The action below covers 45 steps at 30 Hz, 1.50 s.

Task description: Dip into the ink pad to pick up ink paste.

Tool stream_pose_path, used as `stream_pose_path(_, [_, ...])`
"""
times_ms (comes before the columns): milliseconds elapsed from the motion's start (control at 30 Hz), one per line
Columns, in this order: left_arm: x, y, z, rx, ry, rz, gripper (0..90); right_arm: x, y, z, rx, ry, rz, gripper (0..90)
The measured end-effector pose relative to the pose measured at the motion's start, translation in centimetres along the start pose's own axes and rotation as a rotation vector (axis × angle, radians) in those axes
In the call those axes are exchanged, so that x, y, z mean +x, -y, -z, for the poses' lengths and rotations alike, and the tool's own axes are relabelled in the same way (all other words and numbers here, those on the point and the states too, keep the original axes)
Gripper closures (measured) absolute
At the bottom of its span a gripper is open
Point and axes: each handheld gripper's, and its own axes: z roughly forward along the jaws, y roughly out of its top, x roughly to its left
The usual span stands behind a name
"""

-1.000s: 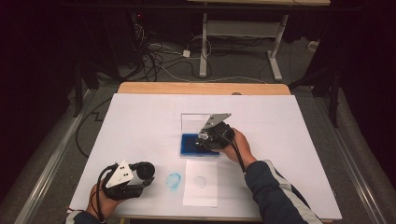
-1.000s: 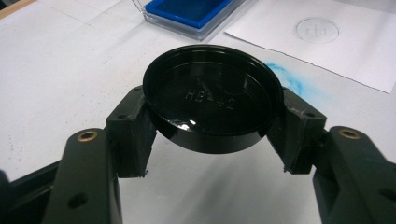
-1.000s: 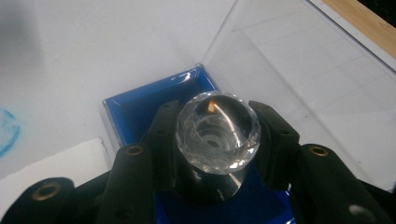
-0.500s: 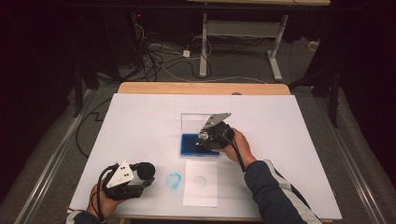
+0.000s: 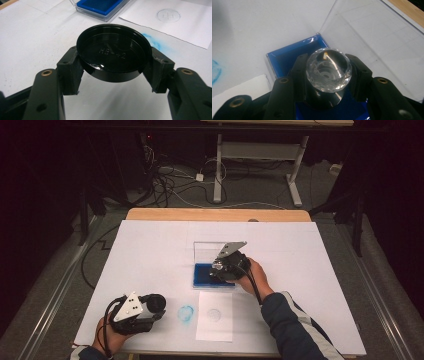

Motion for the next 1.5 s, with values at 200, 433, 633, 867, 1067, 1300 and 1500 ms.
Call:
stream_pose_path(200, [-0.03,-0.03,0.05,-0.002,-0.001,0.0,36.4,0.23,0.18,0.03,-0.008,0.015,-0.001,57.0])
stream_pose_path(433, [-0.04,-0.03,0.06,-0.003,0.001,-0.001,36.4,0.24,0.43,0.09,-0.02,0.017,-0.006,56.9])
stream_pose_path(633, [0.06,-0.08,0.12,-0.008,0.005,0.0,36.4,0.3,0.43,-0.02,-0.026,0.021,-0.009,56.9])
stream_pose_path(867, [0.04,-0.19,-0.03,-0.006,0.011,-0.009,36.4,0.57,0.32,0.15,-0.009,0.04,0.006,56.9])
stream_pose_path(1067, [-0.1,-0.26,-0.1,-0.005,0.01,-0.012,36.4,0.6,0.23,0.23,0.001,0.045,0.014,56.9])
stream_pose_path(1300, [-0.2,-0.31,-0.05,-0.003,0.011,-0.019,36.4,0.54,0.3,0.18,-0.003,0.041,0.01,56.9])
stream_pose_path(1500, [-0.2,-0.3,-0.02,-0.004,0.009,-0.017,36.4,0.48,0.3,0.15,-0.007,0.038,0.009,56.9])
